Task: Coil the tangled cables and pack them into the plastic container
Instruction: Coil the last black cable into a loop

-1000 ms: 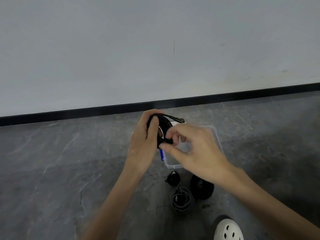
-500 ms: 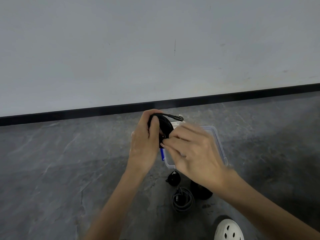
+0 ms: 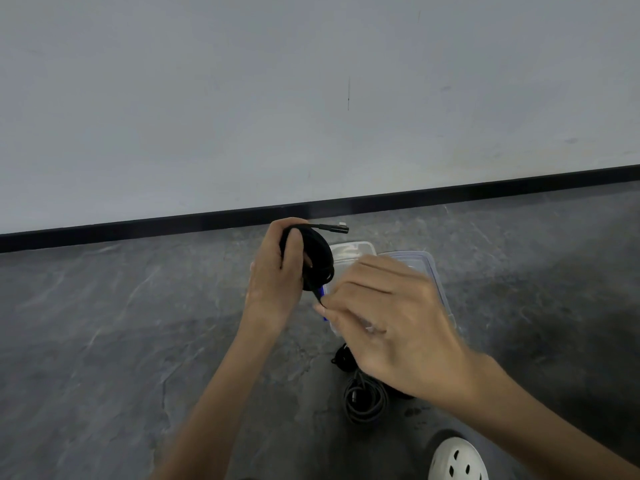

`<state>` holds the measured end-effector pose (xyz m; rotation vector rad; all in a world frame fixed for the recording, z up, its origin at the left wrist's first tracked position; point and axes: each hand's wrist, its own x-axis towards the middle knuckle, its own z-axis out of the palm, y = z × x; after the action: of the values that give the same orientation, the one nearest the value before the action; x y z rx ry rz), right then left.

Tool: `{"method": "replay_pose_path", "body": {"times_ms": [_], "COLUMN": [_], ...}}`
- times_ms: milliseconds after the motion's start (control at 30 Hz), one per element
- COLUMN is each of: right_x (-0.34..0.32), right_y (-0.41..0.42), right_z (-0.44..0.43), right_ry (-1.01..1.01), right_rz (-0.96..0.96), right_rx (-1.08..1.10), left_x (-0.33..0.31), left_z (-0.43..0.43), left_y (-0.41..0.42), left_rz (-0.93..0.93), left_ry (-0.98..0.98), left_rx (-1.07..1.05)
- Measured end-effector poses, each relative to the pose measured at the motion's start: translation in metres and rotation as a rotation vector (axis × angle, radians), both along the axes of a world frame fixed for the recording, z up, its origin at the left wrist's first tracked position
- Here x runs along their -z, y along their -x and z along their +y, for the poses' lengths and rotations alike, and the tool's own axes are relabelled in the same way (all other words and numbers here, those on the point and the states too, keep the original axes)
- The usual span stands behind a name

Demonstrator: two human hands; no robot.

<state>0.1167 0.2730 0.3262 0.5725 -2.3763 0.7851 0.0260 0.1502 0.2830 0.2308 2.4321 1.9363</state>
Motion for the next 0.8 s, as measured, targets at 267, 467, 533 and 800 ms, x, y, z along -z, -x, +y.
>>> {"method": "replay_pose_path", "body": {"times_ms": [267, 467, 533, 800], "right_x": [-0.012, -0.006, -0.001, 0.012], "right_y": [0.002, 0.024, 0.034, 0.053], "right_z": [0.014, 0.036, 0.043, 0.061], "right_ry": [0.402, 0.856, 0.937, 1.186], "right_rz": [-0.097, -0.273, -0.297, -0.609], "right_rx": [0.095, 0.218, 0.284, 0.329], "left_x": [0.003, 0.000, -0.002, -0.011], "left_z": [-0.002, 0.005, 0.007, 0.012], "left_y": [-0.001, -0.007, -0.011, -0.023], "left_rz": [0.008, -0.003, -0.006, -0.071], "left_ry": [-0.049, -0.033, -0.045, -0.119], "left_rx": [0.067, 0.175, 0.245, 0.465]}}
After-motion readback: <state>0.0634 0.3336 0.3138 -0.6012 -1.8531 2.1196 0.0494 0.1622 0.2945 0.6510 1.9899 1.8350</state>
